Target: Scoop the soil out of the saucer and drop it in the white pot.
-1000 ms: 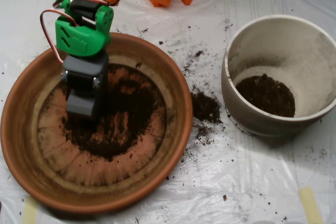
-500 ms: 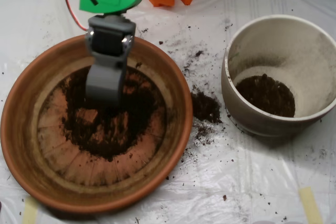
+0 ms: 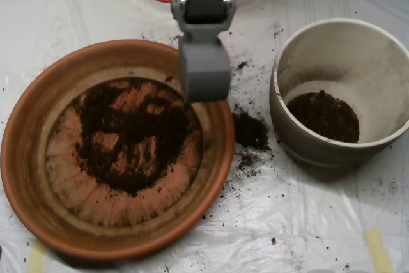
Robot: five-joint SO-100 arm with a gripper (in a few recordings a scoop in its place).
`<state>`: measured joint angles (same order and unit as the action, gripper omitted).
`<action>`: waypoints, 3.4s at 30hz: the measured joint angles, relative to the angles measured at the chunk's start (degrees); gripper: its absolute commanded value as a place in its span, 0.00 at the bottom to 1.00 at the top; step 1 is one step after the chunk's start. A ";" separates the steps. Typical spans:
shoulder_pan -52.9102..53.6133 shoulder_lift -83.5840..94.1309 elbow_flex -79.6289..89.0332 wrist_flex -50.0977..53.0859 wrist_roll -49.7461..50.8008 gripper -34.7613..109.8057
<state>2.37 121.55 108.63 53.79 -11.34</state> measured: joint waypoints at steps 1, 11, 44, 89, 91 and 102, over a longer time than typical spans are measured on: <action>-1.41 -0.09 -1.67 1.14 0.00 0.24; -17.40 -9.49 -20.65 13.89 -0.70 0.24; -11.51 -10.72 -29.97 23.47 10.90 0.48; 13.89 -33.40 7.38 -3.96 -1.23 0.50; 13.89 -33.75 7.03 -3.78 -1.41 0.50; 14.33 -38.85 0.79 1.76 -0.79 0.48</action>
<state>16.70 82.71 109.42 55.55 -12.13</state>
